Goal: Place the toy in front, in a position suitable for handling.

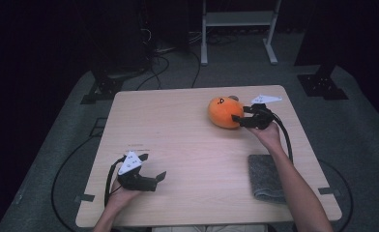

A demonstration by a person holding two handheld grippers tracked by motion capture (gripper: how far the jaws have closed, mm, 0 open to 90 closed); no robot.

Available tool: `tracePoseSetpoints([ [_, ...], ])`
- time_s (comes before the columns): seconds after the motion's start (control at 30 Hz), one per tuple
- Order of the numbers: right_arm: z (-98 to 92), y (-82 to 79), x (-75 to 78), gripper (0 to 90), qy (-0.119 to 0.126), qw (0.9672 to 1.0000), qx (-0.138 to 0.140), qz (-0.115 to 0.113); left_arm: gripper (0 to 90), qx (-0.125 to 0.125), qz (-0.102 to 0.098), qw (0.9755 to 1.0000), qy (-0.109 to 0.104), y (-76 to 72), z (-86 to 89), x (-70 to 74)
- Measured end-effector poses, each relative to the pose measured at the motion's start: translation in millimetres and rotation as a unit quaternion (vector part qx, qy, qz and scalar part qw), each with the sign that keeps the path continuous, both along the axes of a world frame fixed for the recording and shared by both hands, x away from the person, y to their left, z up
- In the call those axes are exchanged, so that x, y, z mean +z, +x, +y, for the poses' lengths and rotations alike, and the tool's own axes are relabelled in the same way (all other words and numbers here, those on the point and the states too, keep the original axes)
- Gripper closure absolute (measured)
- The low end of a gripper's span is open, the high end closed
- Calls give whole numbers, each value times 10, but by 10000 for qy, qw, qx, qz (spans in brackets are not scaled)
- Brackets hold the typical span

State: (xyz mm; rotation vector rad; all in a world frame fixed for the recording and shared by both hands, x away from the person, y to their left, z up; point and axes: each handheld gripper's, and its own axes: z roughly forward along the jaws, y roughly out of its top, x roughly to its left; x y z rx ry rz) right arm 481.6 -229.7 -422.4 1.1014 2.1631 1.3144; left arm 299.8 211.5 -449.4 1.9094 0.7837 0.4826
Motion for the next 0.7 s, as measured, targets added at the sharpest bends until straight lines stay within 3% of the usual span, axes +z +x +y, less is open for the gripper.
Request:
tracePoseSetpoints([
  [0.3, 51, 62, -102, 439, -169, 9996, -234, 9, 28, -3, 20, 10000, -5, -1, 3, -6],
  [0.43, 55, 58, -104, 616, -207, 9995, -257, 16, 28, -9, 14, 10000, 10, -4, 2, -6],
  [0.7, 74, 50, -94, 786, -320, 9990, -320, 22, 28, 12, 14, 10000, -15, -8, 9, -5],
])
